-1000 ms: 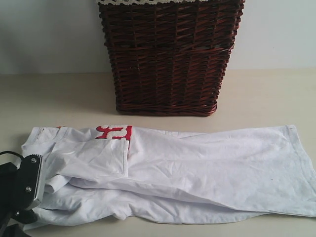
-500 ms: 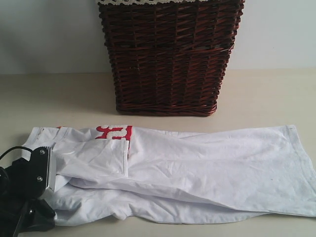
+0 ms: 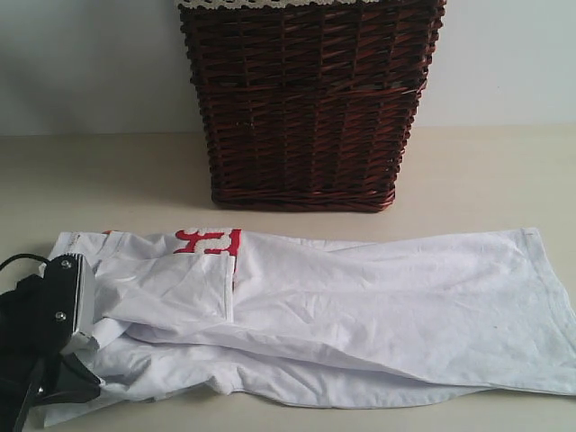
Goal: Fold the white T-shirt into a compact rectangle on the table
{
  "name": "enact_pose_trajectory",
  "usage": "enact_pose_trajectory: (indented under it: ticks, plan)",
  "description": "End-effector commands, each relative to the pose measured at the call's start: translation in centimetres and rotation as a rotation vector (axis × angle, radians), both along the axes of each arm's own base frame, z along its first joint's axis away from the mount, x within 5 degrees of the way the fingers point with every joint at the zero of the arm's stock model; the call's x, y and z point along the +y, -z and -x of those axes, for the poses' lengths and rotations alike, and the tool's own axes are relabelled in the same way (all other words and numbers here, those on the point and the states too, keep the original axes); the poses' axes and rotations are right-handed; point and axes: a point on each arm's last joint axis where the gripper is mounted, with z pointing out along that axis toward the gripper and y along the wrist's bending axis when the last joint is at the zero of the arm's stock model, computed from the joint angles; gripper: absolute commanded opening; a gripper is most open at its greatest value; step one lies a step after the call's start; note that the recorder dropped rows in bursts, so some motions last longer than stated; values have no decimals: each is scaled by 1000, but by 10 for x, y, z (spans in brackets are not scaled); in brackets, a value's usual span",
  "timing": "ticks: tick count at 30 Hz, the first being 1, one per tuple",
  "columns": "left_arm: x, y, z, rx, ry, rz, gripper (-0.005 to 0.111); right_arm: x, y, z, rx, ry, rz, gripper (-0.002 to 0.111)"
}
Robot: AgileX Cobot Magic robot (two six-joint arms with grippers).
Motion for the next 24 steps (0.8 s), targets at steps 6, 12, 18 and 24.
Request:
enact_pose_trajectory:
  ticks: [6, 12, 18, 24]
  plan:
    - [-5, -31, -17, -140, -82, 81, 0, -1, 0, 0, -6, 8, 1, 25]
    - [-13, -30, -52, -154, -168, 106, 0, -1, 0, 0, -6, 8, 1, 25]
    - [-16, 4, -70, -63, -199, 53, 0, -1, 0, 0, -6, 8, 1, 25]
    - [-8, 19, -83, -117, -324, -7, 21, -1, 0, 0, -6, 8, 1, 25]
